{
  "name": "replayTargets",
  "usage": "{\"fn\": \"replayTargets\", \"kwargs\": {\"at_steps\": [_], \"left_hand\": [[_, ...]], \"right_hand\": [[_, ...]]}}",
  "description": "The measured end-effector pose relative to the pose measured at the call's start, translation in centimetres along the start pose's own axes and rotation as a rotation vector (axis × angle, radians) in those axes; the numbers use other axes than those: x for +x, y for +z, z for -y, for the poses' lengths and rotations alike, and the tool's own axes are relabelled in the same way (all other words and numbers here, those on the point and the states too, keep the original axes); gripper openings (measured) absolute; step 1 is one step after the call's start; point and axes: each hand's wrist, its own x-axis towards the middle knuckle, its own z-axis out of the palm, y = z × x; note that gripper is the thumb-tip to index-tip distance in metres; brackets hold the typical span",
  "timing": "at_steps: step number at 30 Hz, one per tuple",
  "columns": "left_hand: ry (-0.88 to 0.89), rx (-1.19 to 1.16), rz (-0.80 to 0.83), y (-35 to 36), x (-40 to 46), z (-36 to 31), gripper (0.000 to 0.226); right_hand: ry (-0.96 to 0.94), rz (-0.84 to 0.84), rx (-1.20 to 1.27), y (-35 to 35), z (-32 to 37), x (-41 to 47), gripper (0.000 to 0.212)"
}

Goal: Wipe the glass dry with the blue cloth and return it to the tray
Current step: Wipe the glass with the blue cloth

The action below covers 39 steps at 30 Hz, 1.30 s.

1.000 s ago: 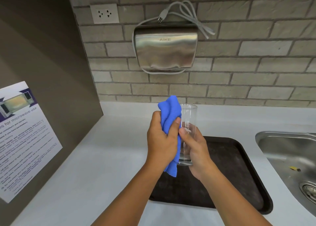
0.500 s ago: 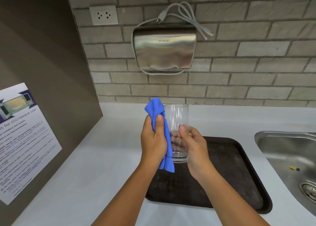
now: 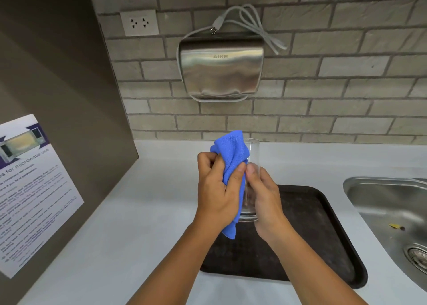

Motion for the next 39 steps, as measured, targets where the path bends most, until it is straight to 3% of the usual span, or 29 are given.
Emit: {"fn": "replayTargets", "kwargs": {"at_steps": [4, 8, 10, 13, 17, 24, 27, 30, 32, 37, 39], "left_hand": [[-0.085, -0.055, -0.025, -0.2, 0.2, -0.4, 0.01], [-0.485, -0.226, 0.002, -0.8, 1.1, 0.3, 0.033], [-0.543, -0.244, 0.029, -0.7, 1.2, 0.5, 0.04], [-0.449, -0.155, -0.004, -0.4, 0.9, 0.2, 0.032], [-0.304, -0.038, -0.039, -0.2, 0.6, -0.1, 0.025], [-0.063, 0.025, -0.08, 0.1, -0.2, -0.6, 0.016], [-0.333, -0.104, -0.046, -0.7, 0.9, -0.4, 0.028], [-0.626, -0.281, 0.018, -1.3, 1.6, -0.2, 0.029], [-0.611, -0.241, 0.018, -1.2, 1.3, 0.1, 0.032], [-0.421, -0.1, -0.034, -0.9, 0.8, -0.1, 0.031], [-0.369, -0.06, -0.051, -0.7, 0.7, -0.1, 0.03]], "right_hand": [[0.016, -0.011, 0.014, 0.1, 0.1, -0.2, 0.061], [0.079, 0.018, 0.126, -0.4, 0.0, -0.2, 0.056], [0.115, 0.026, 0.154, -0.5, -0.1, -0.4, 0.062], [0.078, -0.033, 0.126, -0.4, -0.3, -0.3, 0.048], [0.008, -0.143, 0.031, 0.0, -0.3, -0.2, 0.063], [-0.007, -0.035, -0.018, 0.5, -0.1, -0.5, 0.062], [0.045, 0.004, 0.101, 0.3, 0.2, -0.5, 0.055], [0.124, 0.066, 0.17, 0.1, 0.3, -0.4, 0.071], [0.142, 0.062, 0.168, 0.1, 0.1, -0.3, 0.074], [0.057, -0.103, 0.09, -0.2, -0.8, -0.2, 0.054], [0.041, -0.094, 0.057, -0.1, -0.7, -0.3, 0.047]]}}
